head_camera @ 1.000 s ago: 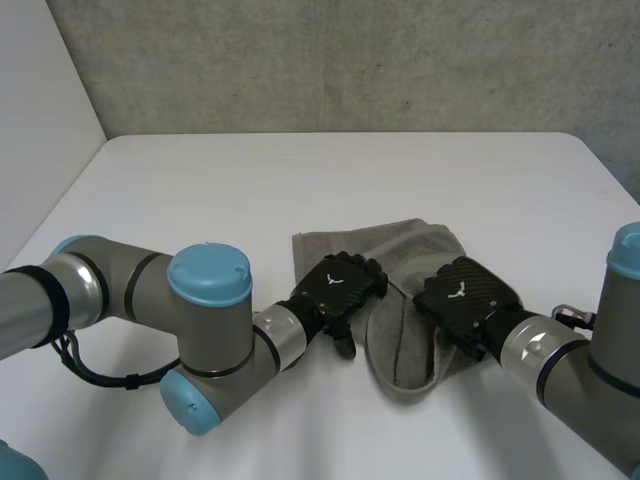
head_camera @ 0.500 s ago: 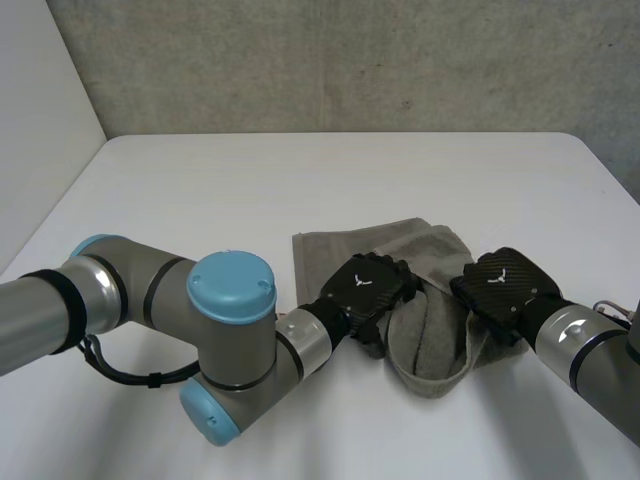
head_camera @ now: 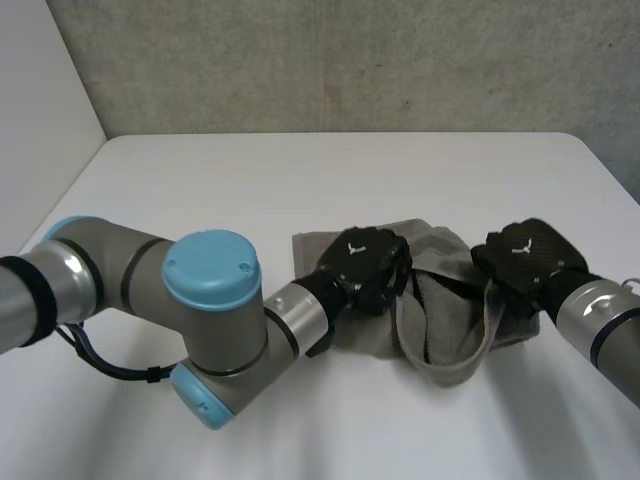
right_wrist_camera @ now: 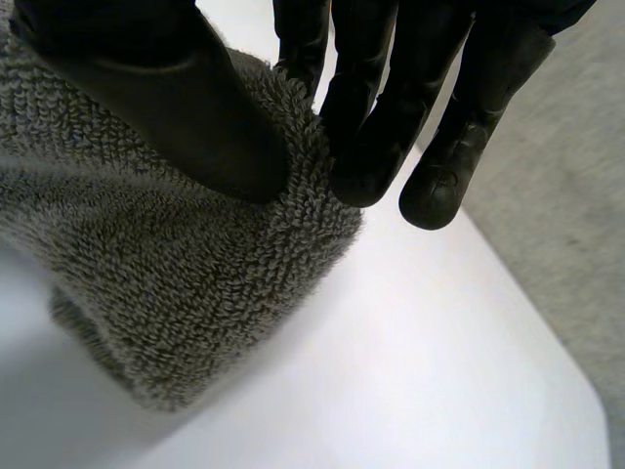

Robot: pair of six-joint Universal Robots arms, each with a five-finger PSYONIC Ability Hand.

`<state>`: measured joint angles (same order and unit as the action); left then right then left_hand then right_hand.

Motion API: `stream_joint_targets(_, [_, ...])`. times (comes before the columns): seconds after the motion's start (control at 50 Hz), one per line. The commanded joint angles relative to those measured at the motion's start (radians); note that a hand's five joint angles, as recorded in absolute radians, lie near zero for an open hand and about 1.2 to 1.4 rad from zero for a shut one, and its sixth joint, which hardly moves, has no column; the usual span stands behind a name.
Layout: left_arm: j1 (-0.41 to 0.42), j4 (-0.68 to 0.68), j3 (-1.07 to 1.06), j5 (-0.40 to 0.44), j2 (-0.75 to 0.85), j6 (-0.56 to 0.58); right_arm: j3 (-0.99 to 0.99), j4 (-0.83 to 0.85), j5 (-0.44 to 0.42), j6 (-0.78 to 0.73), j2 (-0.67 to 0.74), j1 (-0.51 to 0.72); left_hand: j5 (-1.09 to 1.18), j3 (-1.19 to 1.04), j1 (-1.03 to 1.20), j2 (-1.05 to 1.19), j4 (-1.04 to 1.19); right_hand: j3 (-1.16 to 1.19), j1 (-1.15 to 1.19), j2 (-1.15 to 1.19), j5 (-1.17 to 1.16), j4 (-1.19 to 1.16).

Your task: Fold the towel.

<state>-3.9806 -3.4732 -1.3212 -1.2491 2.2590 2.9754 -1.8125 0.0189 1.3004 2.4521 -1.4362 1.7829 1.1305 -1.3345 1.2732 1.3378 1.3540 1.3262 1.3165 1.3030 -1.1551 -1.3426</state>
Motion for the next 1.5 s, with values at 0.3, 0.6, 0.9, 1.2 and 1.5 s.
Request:
stream_joint_targets(0.3, [-0.015, -0.218, -0.121, 0.007, -0.012, 0.016, 0.015, -0.005, 0.002, 0.047, -0.052, -0.007, -0.909, 0.939, -0.878, -0.942, -0.958, 0.070, 0.080, 0.093, -0.067, -0.054])
stream_joint_targets(0.6, [-0.020, -0.205, -0.125, 0.017, 0.017, 0.155, 0.031, 0.003, 0.011, 0.053, -0.001, -0.046, -0.862, 0.892, -0.831, -0.895, -0.912, 0.070, 0.080, 0.093, -0.067, -0.054])
stream_joint_targets(0.9, [-0.020, -0.207, -0.136, 0.122, 0.037, 0.155, 0.041, 0.033, 0.066, 0.054, 0.069, -0.062, -0.857, 0.886, -0.825, -0.889, -0.906, 0.070, 0.080, 0.093, -0.067, -0.054])
stream_joint_targets(1.2, [-0.017, -0.214, -0.098, 0.114, 0.096, 0.155, 0.030, 0.033, 0.066, 0.056, 0.069, -0.060, -0.569, 0.598, -0.537, -0.602, -0.618, 0.070, 0.080, 0.093, -0.067, -0.054])
stream_joint_targets(1.5, [-0.014, -0.205, -0.061, 0.114, 0.114, 0.146, 0.030, 0.035, 0.068, 0.057, 0.066, -0.056, 0.090, -0.061, 0.122, 0.058, 0.041, 0.070, 0.080, 0.093, -0.067, -0.054])
